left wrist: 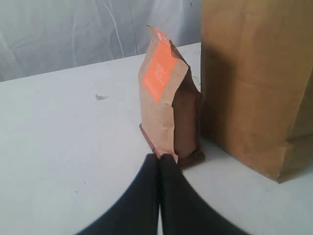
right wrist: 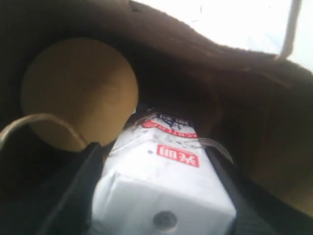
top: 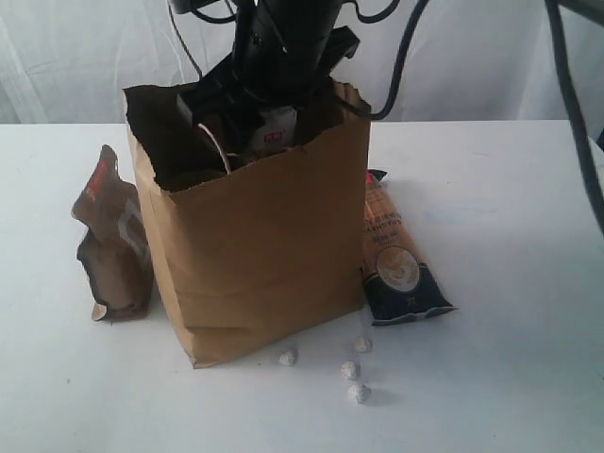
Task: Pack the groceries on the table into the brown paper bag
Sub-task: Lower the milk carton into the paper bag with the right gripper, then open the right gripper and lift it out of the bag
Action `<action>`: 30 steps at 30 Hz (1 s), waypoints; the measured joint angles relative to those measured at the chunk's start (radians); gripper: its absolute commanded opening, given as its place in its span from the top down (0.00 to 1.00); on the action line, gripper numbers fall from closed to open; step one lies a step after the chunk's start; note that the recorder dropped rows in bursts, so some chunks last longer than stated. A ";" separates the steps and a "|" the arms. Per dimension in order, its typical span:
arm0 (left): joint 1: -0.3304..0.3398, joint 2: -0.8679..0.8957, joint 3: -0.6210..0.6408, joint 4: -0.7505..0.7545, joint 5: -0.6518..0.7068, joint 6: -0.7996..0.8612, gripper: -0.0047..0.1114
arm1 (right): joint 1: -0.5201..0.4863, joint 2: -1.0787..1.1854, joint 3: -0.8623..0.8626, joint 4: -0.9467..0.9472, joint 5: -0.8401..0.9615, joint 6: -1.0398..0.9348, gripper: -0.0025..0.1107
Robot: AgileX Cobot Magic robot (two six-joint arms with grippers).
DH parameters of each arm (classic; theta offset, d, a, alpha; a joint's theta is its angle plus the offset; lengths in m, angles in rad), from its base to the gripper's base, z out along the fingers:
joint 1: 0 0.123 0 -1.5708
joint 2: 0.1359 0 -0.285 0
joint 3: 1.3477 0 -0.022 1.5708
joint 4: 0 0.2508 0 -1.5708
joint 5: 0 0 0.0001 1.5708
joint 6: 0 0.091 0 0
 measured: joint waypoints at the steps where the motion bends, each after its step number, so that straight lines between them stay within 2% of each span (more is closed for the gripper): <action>1: 0.000 0.000 0.000 0.000 0.000 0.000 0.96 | 0.000 0.006 0.000 0.000 0.000 0.000 0.95; 12: 0.000 0.000 0.000 0.000 0.000 0.000 0.96 | 0.000 0.035 0.000 0.000 -0.004 0.010 0.94; 15: 0.000 0.000 0.000 0.000 0.000 0.000 0.96 | 0.000 0.037 0.000 0.000 -0.004 0.010 0.83; 17: 0.000 0.000 0.000 0.000 0.000 0.000 0.96 | 0.000 0.037 0.000 0.000 -0.004 0.010 0.67; 20: 0.000 0.000 0.000 0.000 0.000 0.000 0.96 | 0.000 0.037 0.000 0.000 -0.004 0.010 0.37; 22: 0.000 0.000 0.000 0.000 0.000 0.000 0.96 | 0.000 0.037 0.000 0.000 -0.005 0.010 0.24; 24: 0.000 0.000 0.000 0.000 0.000 0.000 0.96 | 0.000 0.037 0.000 0.000 -0.010 0.010 0.21; 30: 0.000 0.000 0.000 0.000 0.000 0.000 0.96 | 0.000 0.027 0.000 0.000 -0.017 0.010 0.21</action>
